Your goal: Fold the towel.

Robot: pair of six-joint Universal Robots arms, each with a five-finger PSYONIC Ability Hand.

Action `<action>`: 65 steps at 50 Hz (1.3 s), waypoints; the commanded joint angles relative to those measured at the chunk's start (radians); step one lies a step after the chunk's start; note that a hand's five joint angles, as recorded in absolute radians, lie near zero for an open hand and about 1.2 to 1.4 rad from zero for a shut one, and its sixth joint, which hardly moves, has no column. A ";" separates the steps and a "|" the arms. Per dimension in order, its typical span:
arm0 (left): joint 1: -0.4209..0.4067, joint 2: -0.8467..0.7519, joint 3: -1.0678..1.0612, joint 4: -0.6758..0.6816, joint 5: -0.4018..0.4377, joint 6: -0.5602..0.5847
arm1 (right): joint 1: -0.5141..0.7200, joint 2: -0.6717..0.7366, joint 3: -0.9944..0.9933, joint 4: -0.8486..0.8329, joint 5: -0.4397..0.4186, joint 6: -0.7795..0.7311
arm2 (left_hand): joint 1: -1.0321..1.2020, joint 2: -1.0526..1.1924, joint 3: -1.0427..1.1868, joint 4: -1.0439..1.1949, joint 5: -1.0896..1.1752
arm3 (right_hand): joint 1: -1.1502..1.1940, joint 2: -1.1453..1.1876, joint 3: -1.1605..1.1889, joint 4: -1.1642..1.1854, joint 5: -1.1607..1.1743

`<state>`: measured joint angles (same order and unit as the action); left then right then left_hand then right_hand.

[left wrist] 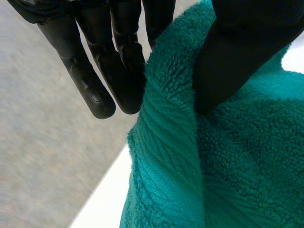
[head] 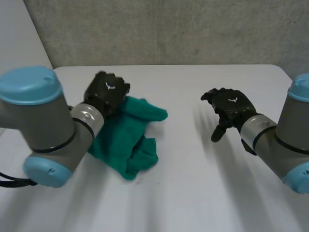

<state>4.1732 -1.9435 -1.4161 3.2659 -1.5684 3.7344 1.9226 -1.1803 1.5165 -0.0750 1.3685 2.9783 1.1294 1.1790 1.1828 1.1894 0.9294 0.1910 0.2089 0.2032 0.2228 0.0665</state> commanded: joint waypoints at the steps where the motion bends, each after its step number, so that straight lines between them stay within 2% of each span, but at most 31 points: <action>1: -0.079 0.174 -0.055 -0.015 0.002 0.018 | -0.001 0.105 -0.216 0.033 -0.263 0.383 | 0.267 0.217 0.213 0.207 0.292 | -0.016 -0.034 -0.029 -0.048 -0.066; 2: -0.079 0.175 -0.055 -0.015 0.002 0.018 | -0.001 0.131 -0.243 0.037 -0.307 0.418 | 0.267 0.217 0.213 0.207 0.292 | -0.016 -0.034 -0.029 -0.048 -0.066; 3: -0.087 0.184 -0.060 -0.018 0.002 0.021 | -0.001 0.131 -0.243 0.037 -0.307 0.418 | 0.267 0.217 0.213 0.207 0.292 | -0.016 -0.034 -0.029 -0.048 -0.066; 6: -0.114 0.230 -0.086 -0.035 0.002 0.041 | 0.010 0.253 -0.346 0.038 -0.443 0.528 | 0.267 0.217 0.213 0.207 0.292 | -0.016 -0.034 -0.029 -0.048 -0.066; 7: -0.119 0.236 -0.092 -0.038 0.002 0.045 | 0.010 0.254 -0.346 0.038 -0.443 0.528 | 0.267 0.217 0.213 0.207 0.292 | -0.016 -0.034 -0.029 -0.048 -0.066; 8: -0.122 0.242 -0.098 -0.041 0.002 0.050 | 0.031 0.304 -0.389 0.038 -0.485 0.566 | 0.267 0.217 0.213 0.207 0.292 | -0.016 -0.034 -0.029 -0.048 -0.066; 13: -0.130 0.253 -0.135 -0.046 0.001 0.088 | 0.177 0.451 -0.518 0.037 -0.499 0.602 | 0.267 0.217 0.213 0.207 0.292 | -0.016 -0.034 -0.029 -0.048 -0.066; 16: -0.130 0.247 -0.145 -0.045 0.001 0.105 | 0.194 0.491 -0.544 0.038 -0.497 0.607 | 0.267 0.217 0.213 0.207 0.292 | 0.008 -0.010 -0.005 -0.024 -0.043; 17: -0.130 0.247 -0.145 -0.045 0.001 0.105 | 0.194 0.504 -0.553 0.037 -0.491 0.607 | 0.267 0.217 0.213 0.207 0.292 | 0.366 0.348 0.354 0.334 0.316; 18: -0.130 0.244 -0.145 -0.043 -0.001 0.110 | 0.194 0.508 -0.558 0.037 -0.483 0.607 | 0.267 0.217 0.213 0.207 0.292 | 0.573 0.555 0.561 0.541 0.523; 20: -0.125 0.239 -0.141 -0.040 -0.001 0.122 | 0.193 0.504 -0.565 0.037 -0.433 0.610 | 0.267 0.217 0.213 0.207 0.292 | 1.048 1.030 1.036 1.016 0.998; 21: -0.122 0.239 -0.139 -0.040 0.001 0.125 | 0.193 0.499 -0.568 0.038 -0.410 0.607 | 0.267 0.217 0.213 0.207 0.292 | 1.182 1.164 1.169 1.150 1.131; 23: -0.116 0.239 -0.132 -0.035 0.001 0.125 | 0.190 0.482 -0.578 0.038 -0.356 0.602 | 0.267 0.217 0.213 0.207 0.292 | 1.205 1.187 1.193 1.174 1.155; 24: -0.107 0.241 -0.124 -0.032 0.004 0.125 | 0.167 0.455 -0.593 0.041 -0.295 0.596 | 0.267 0.217 0.213 0.207 0.292 | 1.205 1.187 1.193 1.174 1.155; 27: -0.084 0.239 -0.109 -0.011 0.002 0.119 | 0.089 0.381 -0.590 0.041 -0.201 0.564 | 0.267 0.217 0.213 0.207 0.292 | 1.205 1.187 1.193 1.174 1.155; 28: -0.064 0.238 -0.101 0.007 -0.001 0.117 | 0.050 0.313 -0.575 0.043 -0.142 0.520 | 0.267 0.217 0.213 0.207 0.292 | 1.205 1.187 1.193 1.174 1.155; 31: -0.042 0.236 -0.101 0.038 -0.007 0.111 | 0.009 0.194 -0.510 0.038 -0.083 0.420 | 0.259 0.209 0.205 0.199 0.284 | 1.205 1.187 1.193 1.174 1.155; 32: -0.039 0.232 -0.104 0.060 -0.010 0.111 | -0.003 0.123 -0.457 0.031 -0.056 0.333 | 0.221 0.171 0.167 0.161 0.246 | 1.205 1.187 1.193 1.174 1.155; 35: -0.038 0.212 -0.110 0.084 -0.016 0.113 | -0.001 0.030 -0.380 0.034 -0.043 0.182 | 0.191 0.141 0.138 0.131 0.216 | 1.205 1.187 1.193 1.174 1.155; 36: -0.036 0.189 -0.115 0.090 -0.018 0.113 | 0.003 -0.019 -0.336 0.037 -0.034 0.084 | 0.191 0.141 0.138 0.131 0.216 | 1.205 1.187 1.193 1.174 1.155; 40: -0.034 0.138 -0.118 0.087 -0.021 0.113 | 0.004 -0.087 -0.239 0.095 -0.023 -0.127 | 0.194 0.144 0.140 0.134 0.219 | 1.205 1.187 1.193 1.174 1.155; 46: -0.033 0.029 -0.141 0.063 -0.059 0.117 | 0.006 -0.084 -0.173 0.318 -0.006 -0.376 | 0.205 0.156 0.152 0.146 0.231 | 1.205 1.187 1.193 1.174 1.155; 53: -0.031 -0.049 -0.104 0.009 -0.065 0.124 | 0.010 0.010 -0.234 0.374 0.064 -0.469 | 0.235 0.185 0.182 0.175 0.260 | 1.205 1.187 1.193 1.174 1.155; 57: -0.028 -0.120 0.069 0.018 -0.082 0.147 | 0.013 0.109 -0.384 0.296 0.093 -0.467 | 0.267 0.217 0.213 0.207 0.292 | 1.205 1.187 1.193 1.174 1.155; 61: -0.004 -0.152 0.311 0.087 -0.142 0.212 | 0.009 0.186 -0.628 0.151 0.184 -0.469 | 0.267 0.217 0.213 0.207 0.292 | 1.205 1.187 1.193 1.174 1.155; 62: 0.016 -0.138 0.380 0.160 -0.169 0.223 | 0.006 0.194 -0.703 0.080 0.229 -0.466 | 0.267 0.217 0.213 0.207 0.292 | 1.205 1.187 1.193 1.174 1.155; 65: 0.033 -0.086 0.411 0.315 -0.189 0.222 | 0.009 0.180 -0.756 -0.050 0.270 -0.460 | 0.267 0.217 0.213 0.207 0.292 | 1.205 1.187 1.193 1.174 1.155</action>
<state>4.1646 -2.0773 -1.1987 3.3462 -1.6919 3.9188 1.9322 -1.0251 0.9700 0.1179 1.5304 2.5041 1.1297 1.1914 1.1925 1.1945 0.9642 0.9529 1.1762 1.1811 1.1883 0.9676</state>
